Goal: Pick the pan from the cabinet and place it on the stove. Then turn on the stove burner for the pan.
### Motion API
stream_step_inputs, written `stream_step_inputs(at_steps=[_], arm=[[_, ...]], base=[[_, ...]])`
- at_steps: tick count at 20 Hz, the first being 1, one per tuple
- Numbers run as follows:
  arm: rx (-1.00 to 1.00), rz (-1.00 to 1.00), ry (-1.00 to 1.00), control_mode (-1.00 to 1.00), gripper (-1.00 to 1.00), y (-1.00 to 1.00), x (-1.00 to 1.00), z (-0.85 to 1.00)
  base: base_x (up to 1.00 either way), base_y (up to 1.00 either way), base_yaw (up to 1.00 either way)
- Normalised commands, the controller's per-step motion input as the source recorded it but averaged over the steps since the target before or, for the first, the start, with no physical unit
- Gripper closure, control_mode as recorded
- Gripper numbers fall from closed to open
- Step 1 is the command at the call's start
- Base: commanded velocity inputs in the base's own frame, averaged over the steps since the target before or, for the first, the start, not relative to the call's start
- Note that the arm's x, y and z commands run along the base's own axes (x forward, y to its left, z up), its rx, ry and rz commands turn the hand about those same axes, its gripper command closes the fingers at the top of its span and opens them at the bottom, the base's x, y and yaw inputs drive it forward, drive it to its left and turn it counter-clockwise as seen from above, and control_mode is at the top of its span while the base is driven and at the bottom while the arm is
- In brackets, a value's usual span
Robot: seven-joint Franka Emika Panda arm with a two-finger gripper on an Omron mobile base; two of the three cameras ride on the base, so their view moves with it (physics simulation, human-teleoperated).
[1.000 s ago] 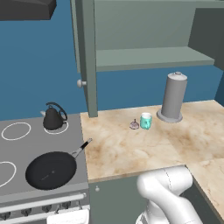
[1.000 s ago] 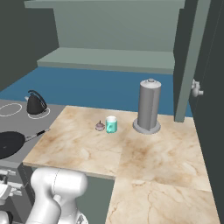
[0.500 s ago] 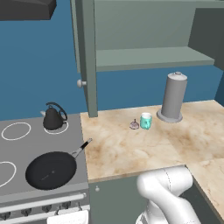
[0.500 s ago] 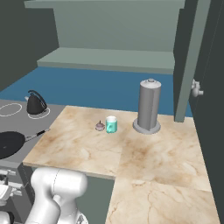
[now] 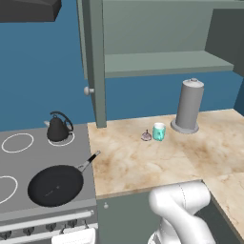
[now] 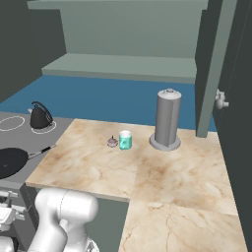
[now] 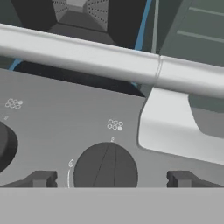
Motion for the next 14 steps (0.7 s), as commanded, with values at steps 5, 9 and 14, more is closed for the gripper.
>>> stream_step_inputs(at_steps=[5, 9, 14], arm=[[0.00, 0.02, 0.00, -1.00, -1.00, 0.00, 0.07, -0.05], [0.00, 0.02, 0.00, -1.00, -1.00, 0.00, 0.05, 0.00], [0.00, 0.01, -0.02, -1.00, -1.00, -0.02, 0.00, 0.03]], base=[[0.00, 0.00, 0.00], [0.00, 0.00, 0.00], [0.00, 0.00, 0.00]])
